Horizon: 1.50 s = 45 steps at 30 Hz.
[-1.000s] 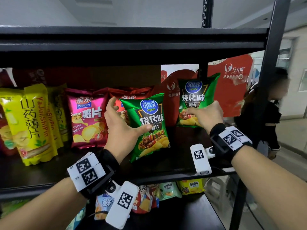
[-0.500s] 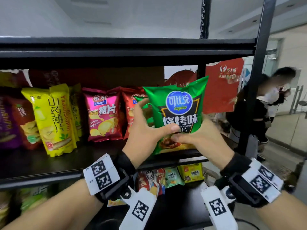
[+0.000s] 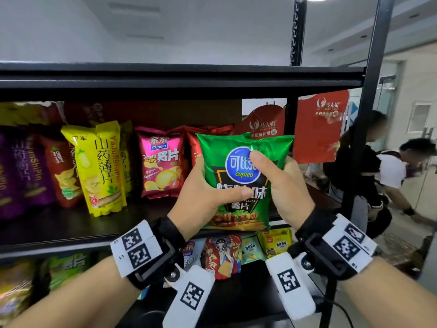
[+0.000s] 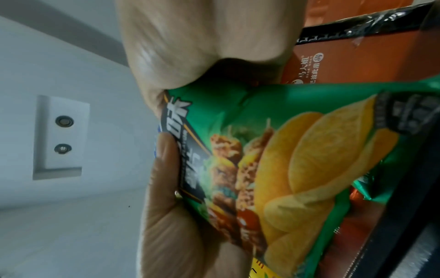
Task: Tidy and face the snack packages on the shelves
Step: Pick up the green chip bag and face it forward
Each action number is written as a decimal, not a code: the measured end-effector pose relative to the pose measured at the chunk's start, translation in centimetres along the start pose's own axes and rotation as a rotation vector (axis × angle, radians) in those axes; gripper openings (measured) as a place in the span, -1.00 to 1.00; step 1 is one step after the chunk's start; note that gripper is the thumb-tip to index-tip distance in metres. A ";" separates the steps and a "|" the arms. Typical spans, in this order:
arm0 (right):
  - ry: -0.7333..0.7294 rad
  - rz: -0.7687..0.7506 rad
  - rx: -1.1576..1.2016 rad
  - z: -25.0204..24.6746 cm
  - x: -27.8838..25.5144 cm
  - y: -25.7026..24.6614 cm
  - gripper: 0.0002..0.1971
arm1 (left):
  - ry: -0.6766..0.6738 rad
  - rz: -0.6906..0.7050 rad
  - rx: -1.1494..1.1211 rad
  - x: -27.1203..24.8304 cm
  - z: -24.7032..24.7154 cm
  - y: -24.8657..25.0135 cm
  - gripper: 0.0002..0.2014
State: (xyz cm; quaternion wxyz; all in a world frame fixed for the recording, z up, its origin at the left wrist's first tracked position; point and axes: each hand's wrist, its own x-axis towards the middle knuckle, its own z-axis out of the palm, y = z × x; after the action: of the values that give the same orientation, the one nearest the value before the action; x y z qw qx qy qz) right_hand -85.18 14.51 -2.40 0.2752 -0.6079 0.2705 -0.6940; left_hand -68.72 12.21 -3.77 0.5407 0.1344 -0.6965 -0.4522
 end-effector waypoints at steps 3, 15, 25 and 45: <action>0.074 -0.020 -0.188 0.4 0.0 0.1 -0.69 | 0.022 -0.004 -0.026 -0.3 -0.2 0.2 -0.35; 0.228 -0.003 -0.450 0.9 2.0 0.9 -0.53 | 0.012 -0.147 -0.033 0.1 -1.4 1.0 -0.36; -0.196 0.478 0.075 1.1 0.8 -0.3 -0.46 | 0.140 -0.240 0.011 0.8 -2.4 1.4 -0.33; -0.092 0.740 0.263 2.0 1.4 -2.4 -0.56 | -0.026 -0.404 -0.252 0.5 -1.2 0.5 -0.44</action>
State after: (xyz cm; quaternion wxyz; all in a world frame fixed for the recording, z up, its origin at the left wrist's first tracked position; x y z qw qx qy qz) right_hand -83.48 15.13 0.56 0.5940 -0.4594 0.3675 -0.5486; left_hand -67.71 11.59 -3.03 0.4427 0.1966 -0.6007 -0.6361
